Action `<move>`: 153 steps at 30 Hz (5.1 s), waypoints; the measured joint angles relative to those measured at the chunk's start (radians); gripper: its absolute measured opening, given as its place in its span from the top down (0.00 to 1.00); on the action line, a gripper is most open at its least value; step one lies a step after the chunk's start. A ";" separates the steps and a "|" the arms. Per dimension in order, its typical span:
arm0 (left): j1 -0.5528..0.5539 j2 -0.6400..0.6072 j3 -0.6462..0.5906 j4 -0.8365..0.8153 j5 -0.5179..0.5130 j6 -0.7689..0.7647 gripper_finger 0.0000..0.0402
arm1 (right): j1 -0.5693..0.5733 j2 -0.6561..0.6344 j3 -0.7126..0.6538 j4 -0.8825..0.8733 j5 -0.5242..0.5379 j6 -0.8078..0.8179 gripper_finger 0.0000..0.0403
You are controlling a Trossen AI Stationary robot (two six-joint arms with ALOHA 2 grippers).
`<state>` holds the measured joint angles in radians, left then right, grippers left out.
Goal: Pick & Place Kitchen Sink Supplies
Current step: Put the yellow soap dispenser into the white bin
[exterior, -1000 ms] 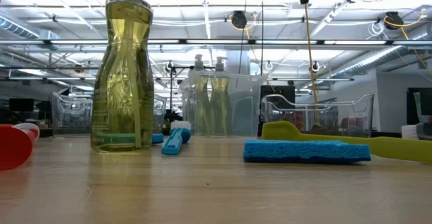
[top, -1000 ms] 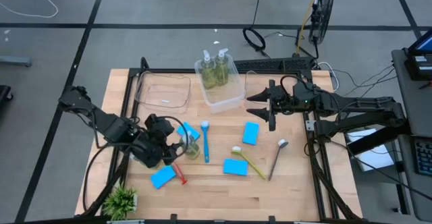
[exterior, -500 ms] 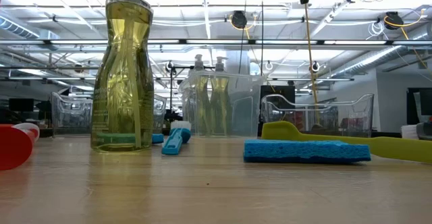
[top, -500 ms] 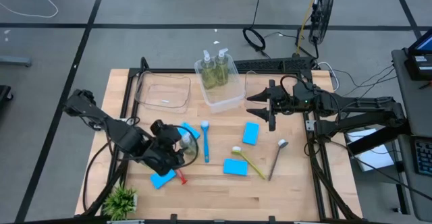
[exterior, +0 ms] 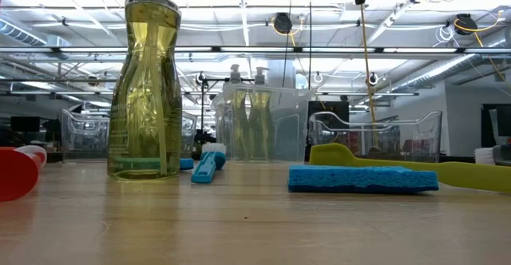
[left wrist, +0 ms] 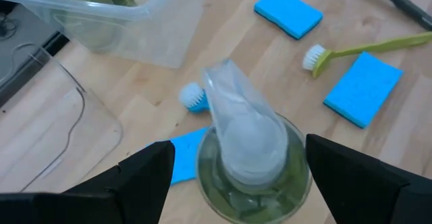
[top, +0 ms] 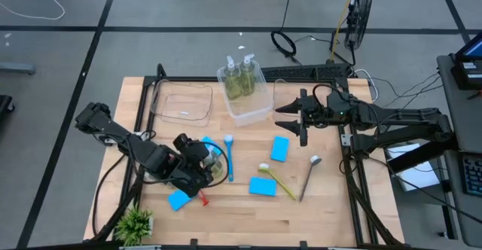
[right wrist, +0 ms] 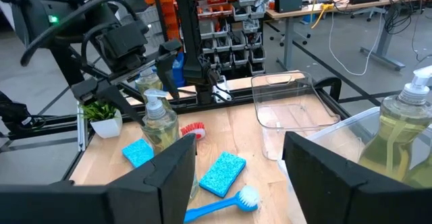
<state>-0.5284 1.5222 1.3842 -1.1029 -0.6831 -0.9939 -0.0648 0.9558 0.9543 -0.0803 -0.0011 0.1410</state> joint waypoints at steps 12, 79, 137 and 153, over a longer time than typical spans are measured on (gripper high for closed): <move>0.035 0.010 -0.025 0.015 -0.047 0.016 0.29 | 0.000 0.000 0.000 0.000 0.000 0.000 0.48; 0.689 -0.216 -0.105 1.273 0.348 1.126 0.72 | 0.000 0.000 0.000 0.002 0.005 0.003 0.48; 0.917 0.161 -0.103 1.541 0.685 1.035 0.93 | 0.000 0.000 0.000 0.000 0.001 0.004 0.48; 0.911 0.007 -0.104 1.407 0.683 1.066 0.90 | -0.001 0.086 0.000 -0.004 -0.001 -0.156 0.48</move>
<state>0.3822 1.5289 1.2804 0.3041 -0.0004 0.0718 -0.0654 1.0414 0.9543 -0.0841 -0.0017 -0.0152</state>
